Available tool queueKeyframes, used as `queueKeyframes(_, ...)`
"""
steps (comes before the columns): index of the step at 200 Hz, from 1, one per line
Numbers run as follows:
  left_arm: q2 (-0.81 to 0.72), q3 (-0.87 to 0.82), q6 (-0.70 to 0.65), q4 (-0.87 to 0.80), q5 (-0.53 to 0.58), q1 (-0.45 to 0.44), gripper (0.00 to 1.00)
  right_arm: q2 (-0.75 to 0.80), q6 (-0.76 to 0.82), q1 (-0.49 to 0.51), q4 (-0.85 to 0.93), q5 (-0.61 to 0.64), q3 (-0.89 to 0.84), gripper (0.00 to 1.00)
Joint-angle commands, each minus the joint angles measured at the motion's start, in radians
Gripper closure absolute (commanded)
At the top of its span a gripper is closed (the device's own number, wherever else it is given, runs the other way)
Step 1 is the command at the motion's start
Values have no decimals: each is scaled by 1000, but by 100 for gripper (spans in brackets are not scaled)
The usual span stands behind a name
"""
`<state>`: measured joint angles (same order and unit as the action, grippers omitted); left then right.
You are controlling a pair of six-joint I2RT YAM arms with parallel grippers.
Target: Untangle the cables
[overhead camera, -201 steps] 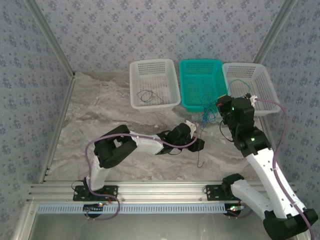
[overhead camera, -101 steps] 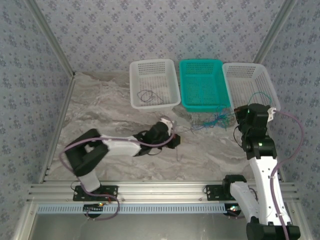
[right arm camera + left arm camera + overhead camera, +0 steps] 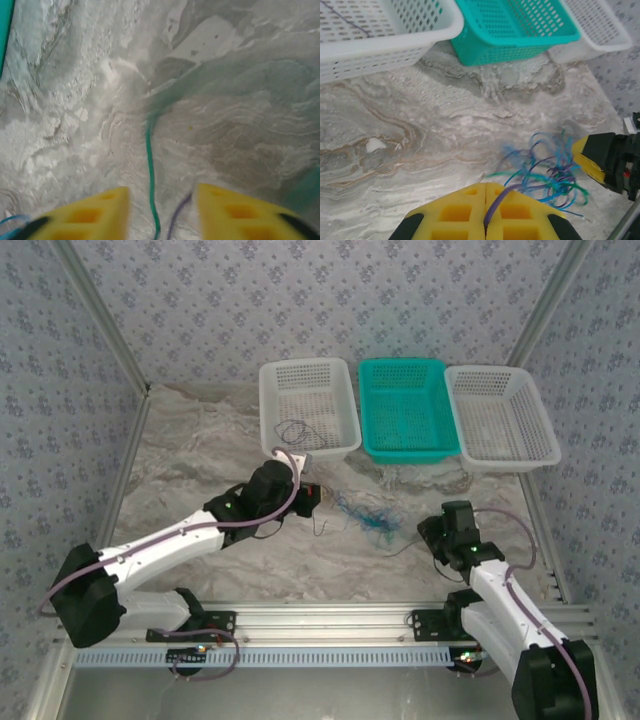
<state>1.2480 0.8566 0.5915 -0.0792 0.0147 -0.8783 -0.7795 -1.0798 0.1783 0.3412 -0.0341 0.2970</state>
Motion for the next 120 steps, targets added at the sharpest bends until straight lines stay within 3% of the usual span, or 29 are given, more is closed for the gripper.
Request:
queueKeyframes(1,27,70,-9,-3,-28,1,100,69,201,46,-10,34,121,10)
queueKeyframes(9,38,86,-15,-9,-36,-2,100,106,288,75,-17,22,155,1)
queueKeyframes(28,59,129,-41,-39,-40,-8,100,195,524,219,-286,-159,132,0)
queueKeyframes(61,67,175,-80,-72,-26,-10,100,77,810,528,-508,72,72,0)
queueKeyframes(101,68,190,-97,-74,-26,-12,100,-267,935,552,-972,-55,-14,0)
queueKeyframes(120,68,197,-105,-82,-36,-14,100,-428,980,559,-1033,-113,39,0)
